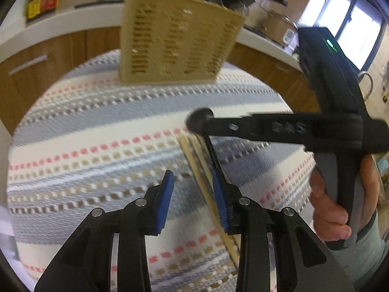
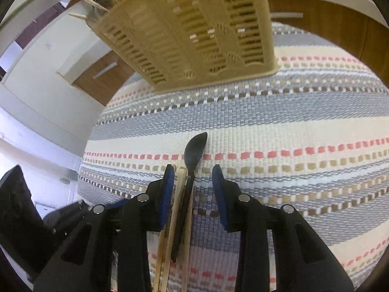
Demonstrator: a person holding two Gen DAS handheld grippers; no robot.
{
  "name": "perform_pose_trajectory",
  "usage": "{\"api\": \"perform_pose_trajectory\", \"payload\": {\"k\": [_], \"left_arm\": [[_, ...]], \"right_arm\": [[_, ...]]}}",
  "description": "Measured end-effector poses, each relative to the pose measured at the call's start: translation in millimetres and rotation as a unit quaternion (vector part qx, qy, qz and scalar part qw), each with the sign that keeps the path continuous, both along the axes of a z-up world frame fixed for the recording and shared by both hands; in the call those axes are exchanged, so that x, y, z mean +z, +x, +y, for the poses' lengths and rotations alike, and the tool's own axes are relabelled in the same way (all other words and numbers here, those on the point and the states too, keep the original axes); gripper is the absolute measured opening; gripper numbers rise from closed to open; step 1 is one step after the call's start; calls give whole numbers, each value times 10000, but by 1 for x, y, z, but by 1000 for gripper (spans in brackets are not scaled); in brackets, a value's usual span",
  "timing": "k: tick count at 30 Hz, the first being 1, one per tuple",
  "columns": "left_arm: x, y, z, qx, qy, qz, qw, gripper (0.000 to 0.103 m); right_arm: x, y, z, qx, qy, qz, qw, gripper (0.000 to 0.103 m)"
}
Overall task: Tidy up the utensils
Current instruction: 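Move both open grippers back down to the utensils on the cloth, then grasp a wooden chopstick with the left gripper while the right gripper grasps the black spoon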
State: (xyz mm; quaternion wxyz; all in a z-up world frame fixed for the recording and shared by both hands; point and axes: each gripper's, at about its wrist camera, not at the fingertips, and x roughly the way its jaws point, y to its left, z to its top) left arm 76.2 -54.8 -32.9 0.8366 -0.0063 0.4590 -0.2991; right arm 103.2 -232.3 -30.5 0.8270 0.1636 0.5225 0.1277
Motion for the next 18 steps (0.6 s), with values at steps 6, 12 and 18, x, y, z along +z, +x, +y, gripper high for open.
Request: {"api": "perform_pose_trajectory", "payload": {"k": [6,12,18], "left_arm": [[-14,0,-13,-19,445,133,9989,26],[-10,-1,-19,-13,619,118,9980,26],[-13,2,-34,-31,827,100,9965,27]], "right_arm": [[-8,10,11,-17,-247,8,9997,22],[-6,7,18,22,-347,-101,9993,7],[4,-4,1,-92,-166,-238,9995,4]]}}
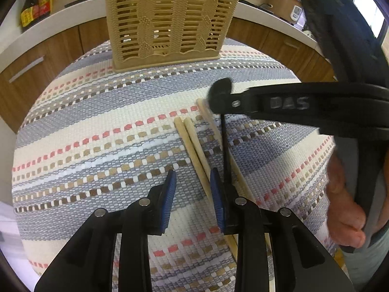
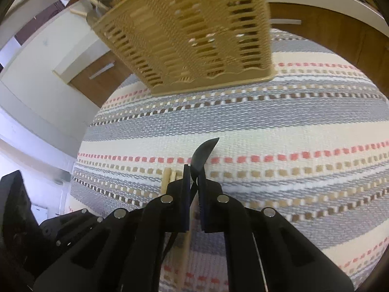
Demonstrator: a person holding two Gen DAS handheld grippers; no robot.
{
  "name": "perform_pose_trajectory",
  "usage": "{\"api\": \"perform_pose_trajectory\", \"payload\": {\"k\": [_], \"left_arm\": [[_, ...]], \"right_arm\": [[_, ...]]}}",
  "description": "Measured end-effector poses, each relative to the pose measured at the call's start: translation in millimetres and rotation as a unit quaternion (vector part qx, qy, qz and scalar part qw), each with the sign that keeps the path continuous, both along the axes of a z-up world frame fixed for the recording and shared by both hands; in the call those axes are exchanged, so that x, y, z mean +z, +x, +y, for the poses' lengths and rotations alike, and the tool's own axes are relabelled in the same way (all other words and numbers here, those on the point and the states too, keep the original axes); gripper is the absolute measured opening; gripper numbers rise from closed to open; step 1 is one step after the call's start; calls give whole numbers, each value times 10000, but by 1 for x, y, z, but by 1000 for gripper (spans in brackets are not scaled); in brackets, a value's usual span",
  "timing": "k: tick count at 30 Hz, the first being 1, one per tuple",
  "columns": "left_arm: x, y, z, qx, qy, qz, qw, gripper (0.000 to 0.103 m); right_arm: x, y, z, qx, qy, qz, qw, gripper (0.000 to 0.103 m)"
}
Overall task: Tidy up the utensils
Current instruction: 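Grasp a wooden chopstick with the left gripper while the right gripper grasps the black spoon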
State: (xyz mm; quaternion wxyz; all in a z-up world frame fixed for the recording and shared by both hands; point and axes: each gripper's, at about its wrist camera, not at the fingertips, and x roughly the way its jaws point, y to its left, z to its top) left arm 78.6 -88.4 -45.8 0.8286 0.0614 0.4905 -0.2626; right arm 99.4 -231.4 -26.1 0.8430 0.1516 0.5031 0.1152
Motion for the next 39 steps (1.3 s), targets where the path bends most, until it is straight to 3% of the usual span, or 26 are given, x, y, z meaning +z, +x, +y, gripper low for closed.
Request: {"api": "perform_pose_trajectory", "payload": {"k": [4,7,10,13,18,24,27,30,36,38,39], "left_arm": [[-1,-1,-13,-42,252,-123,9996,27],[-2,1,-15,-98,90,0,9999,9],[-3,2,-14,-64,-49,90,9999,6],[-4,2,-8,-27,-156,152,9998,5],[-7,6,8,15,-473,368,9982,5],[-4,2,8,-53,-197,228,9995,11],[-5,5,13,-9,-284,314,9991,11],[-4,3,16,-12,-291,292,9991,11],[-2,-1,20,-71,-358,294,9989,16],[-2,-1,15,-83,-276,291,9992,16],[-2,-1,14,-99,-195,289,9993,16]], "right_arm": [[10,-6,-15,-112,133,-69,9998,3],[18,-11,-26,-138,109,-44,9998,3],[31,-19,-31,-138,-155,-129,9997,3],[38,-20,-31,-123,-431,-131,9989,3],[25,-16,-26,-21,-69,26,10000,4],[-3,1,-19,-23,416,541,9977,10],[-8,5,-11,-15,334,637,9974,10],[-9,7,-5,-17,280,655,9975,18],[-9,9,16,-92,-299,571,9979,20],[-10,9,24,36,-438,574,9974,9],[-10,8,26,126,-429,578,9973,8]]}}
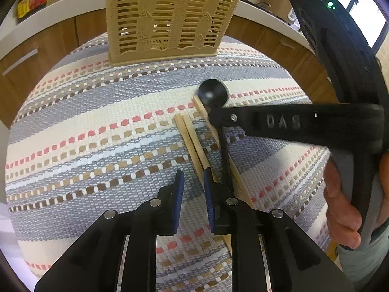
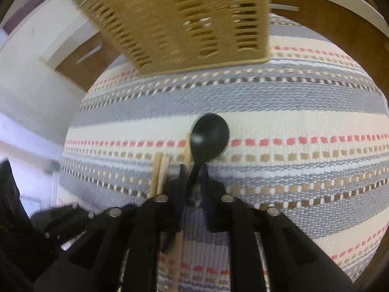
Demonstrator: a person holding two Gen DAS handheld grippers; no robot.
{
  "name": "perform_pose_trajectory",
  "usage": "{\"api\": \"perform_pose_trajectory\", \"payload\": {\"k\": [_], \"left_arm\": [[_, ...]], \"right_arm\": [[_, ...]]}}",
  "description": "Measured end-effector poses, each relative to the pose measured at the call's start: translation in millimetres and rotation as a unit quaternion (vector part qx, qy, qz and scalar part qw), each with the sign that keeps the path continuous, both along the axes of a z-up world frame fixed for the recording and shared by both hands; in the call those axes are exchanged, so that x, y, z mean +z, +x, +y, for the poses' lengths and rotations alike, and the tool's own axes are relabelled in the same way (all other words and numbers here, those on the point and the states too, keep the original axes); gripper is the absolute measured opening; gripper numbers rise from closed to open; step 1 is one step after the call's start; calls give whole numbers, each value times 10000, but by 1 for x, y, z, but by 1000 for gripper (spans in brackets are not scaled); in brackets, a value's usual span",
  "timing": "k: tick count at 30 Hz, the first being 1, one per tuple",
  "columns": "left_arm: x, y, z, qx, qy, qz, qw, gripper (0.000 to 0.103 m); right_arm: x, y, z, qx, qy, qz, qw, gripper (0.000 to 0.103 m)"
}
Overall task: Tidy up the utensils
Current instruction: 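Grasp a wooden chopstick with the left gripper while the right gripper grasps the black spoon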
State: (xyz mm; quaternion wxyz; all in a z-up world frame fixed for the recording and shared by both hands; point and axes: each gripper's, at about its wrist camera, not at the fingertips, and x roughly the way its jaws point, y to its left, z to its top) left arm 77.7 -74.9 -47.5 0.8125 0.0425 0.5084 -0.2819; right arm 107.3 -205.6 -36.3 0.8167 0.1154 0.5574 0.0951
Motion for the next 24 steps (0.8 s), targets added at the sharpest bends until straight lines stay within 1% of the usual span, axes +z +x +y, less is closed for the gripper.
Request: {"api": "perform_pose_trajectory", "payload": {"k": [3,4,5,6,7,8,9,11,12,13,14,15,16,18,19,21,22,23,24], "left_arm": [[1,1,-8,-81,226,3,9997,17],[2,1,-12,-134,347,3,9993,19],[2,2,-17,-199,469,-1,9987,20],[3,3,-22,-240,598,-28,9979,24],[3,6,-27,-228,770,-104,9967,30],[4,8,-30,-181,912,-193,9955,31],[4,11,-33,-184,938,-205,9952,31],[4,17,-33,-181,875,-94,9960,30],[4,18,-33,-202,815,-52,9965,26],[4,17,-33,-228,782,-54,9967,19],[3,17,-33,-248,752,-44,9968,12],[3,17,-33,-258,732,-5,9970,7],[4,15,-32,-245,725,-28,9971,7],[3,11,-28,-201,703,-49,9973,6],[4,11,-26,-110,701,-71,9975,4],[5,5,-20,60,878,-254,9958,2],[5,0,-11,114,888,-279,9956,1],[5,0,-6,163,846,-250,9960,1],[5,1,1,221,777,-202,9965,1]], "right_arm": [[1,-7,-2,81,-141,-63,9998,7],[2,-10,-6,68,-189,-64,9998,4],[3,-12,-13,51,-246,-58,9997,4],[6,-16,-18,33,-251,-65,9997,4],[8,-18,-22,36,-241,-81,9997,4],[11,-22,-27,18,-272,-125,9995,4],[15,-25,-33,-18,-354,-178,9992,4],[18,-29,-40,-84,-449,-220,9987,4],[18,-30,-44,-123,-519,-234,9983,4],[20,-31,-49,-135,-666,-270,9973,4],[21,-32,-47,-151,-910,-326,9952,4],[22,-34,-47,-166,-1209,-379,9918,4],[22,-35,-42,-157,-1584,-429,9863,4],[20,-38,-35,-71,-2048,-521,9774,4],[19,-40,-30,-11,-2103,-552,9761,4],[17,-45,-24,156,-1974,-582,9785,5],[17,-47,-24,221,-1853,-578,9807,5],[17,-48,-22,296,-1619,-550,9848,5],[17,-50,-25,370,-1235,-486,9905,6]]}}
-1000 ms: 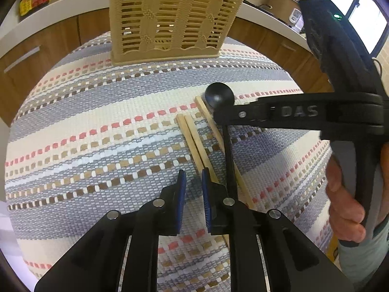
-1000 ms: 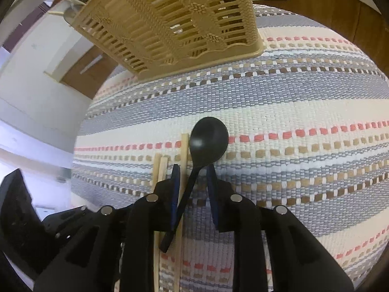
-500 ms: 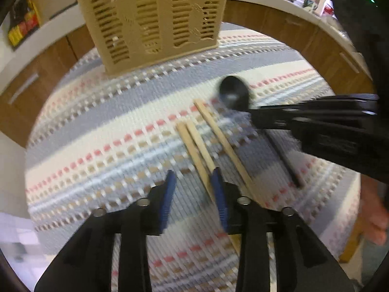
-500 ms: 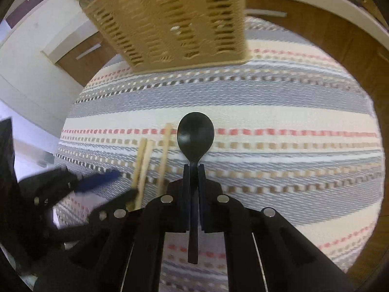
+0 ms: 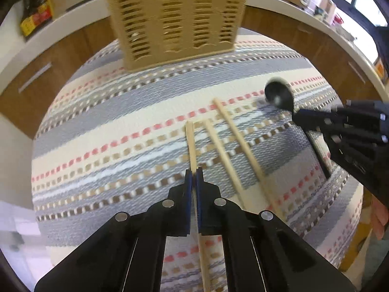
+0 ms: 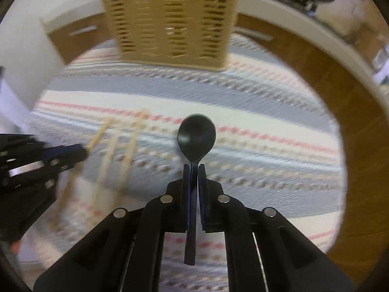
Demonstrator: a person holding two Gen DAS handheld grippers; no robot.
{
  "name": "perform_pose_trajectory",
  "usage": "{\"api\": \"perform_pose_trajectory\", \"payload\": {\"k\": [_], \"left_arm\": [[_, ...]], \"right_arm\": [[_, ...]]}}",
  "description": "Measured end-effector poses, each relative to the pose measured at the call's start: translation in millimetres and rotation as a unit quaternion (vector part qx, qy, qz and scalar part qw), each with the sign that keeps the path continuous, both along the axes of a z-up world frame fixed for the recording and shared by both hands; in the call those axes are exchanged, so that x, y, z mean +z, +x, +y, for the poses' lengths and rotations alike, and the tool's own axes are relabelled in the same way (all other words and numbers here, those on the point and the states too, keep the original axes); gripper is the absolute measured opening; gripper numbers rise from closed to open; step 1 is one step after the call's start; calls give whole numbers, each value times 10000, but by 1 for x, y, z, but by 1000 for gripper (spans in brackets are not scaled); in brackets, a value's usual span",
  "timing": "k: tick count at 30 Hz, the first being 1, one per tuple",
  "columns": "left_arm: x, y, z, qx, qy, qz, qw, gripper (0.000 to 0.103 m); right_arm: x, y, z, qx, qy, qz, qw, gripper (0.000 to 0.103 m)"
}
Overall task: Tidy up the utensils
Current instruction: 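Grasp a wooden chopstick with the left gripper while the right gripper grasps the black spoon, then carry the chopstick and black spoon into the caddy and open both grippers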
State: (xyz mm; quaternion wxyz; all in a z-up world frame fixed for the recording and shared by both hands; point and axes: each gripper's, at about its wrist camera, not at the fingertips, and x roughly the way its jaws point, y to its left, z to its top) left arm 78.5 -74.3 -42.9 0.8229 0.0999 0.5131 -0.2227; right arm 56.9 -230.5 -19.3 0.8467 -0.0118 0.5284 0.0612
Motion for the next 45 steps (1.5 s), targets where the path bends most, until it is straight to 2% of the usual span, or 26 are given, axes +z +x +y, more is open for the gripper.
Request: {"api": "perform_pose_trajectory", "payload": {"k": [3,6,7,9,13,16,18,19,20,23,24,25,27,28,30,32,36,39,42,45], "left_arm": [[1,2,22,216,-193,93,9995,0],[2,3,37,256,-381,222,9987,0],[2,4,40,211,-394,255,9987,0],[3,6,41,165,-373,293,9987,3],[2,14,32,52,-192,320,9993,8],[0,19,12,-119,94,278,9995,15],[-1,19,6,-260,303,267,9988,17],[-1,19,1,-352,406,278,9982,19],[-1,19,-4,-434,498,281,9974,19],[-2,17,-19,-607,800,161,9948,15],[-2,16,-21,-617,831,114,9946,6],[-2,15,-23,-593,893,14,9942,4],[1,15,-24,-552,702,-82,9960,4],[7,16,-22,-502,485,-187,9974,4],[24,18,-16,-374,139,-397,9984,4],[52,19,-8,-329,-402,-760,9958,4],[109,24,7,-216,-1247,-1527,9801,4],[152,35,11,-141,-1788,-2102,9611,4],[188,50,14,-20,-2247,-2711,9360,4],[213,60,13,87,-2582,-3083,9155,4]], "right_arm": [[-1,-6,-13,17,676,115,9976,12],[4,-10,-31,-148,961,49,9952,32],[5,-10,-35,-197,1006,12,9947,45],[7,-9,-39,-316,974,-22,9947,48],[-3,6,-29,-264,875,356,9952,48],[-12,14,-14,-194,553,581,9966,35],[-13,17,-6,-206,266,616,9975,34],[-13,18,-2,-158,126,629,9978,29],[-13,19,3,-81,-71,633,9979,19],[-13,18,14,101,-318,648,9973,5],[-12,17,14,144,-255,638,9975,5],[-11,17,15,144,-217,584,9980,5],[-3,14,12,167,-64,371,9992,5],[4,13,10,198,65,256,9995,5],[22,10,4,253,290,-20,9993,5],[43,8,-2,296,443,-314,9981,5],[95,9,-9,382,826,-1167,9890,5],[131,15,-19,433,1111,-1782,9767,5],[158,33,-29,463,1294,-2282,9639,5],[179,48,-39,412,1424,-2697,9515,5]]}}
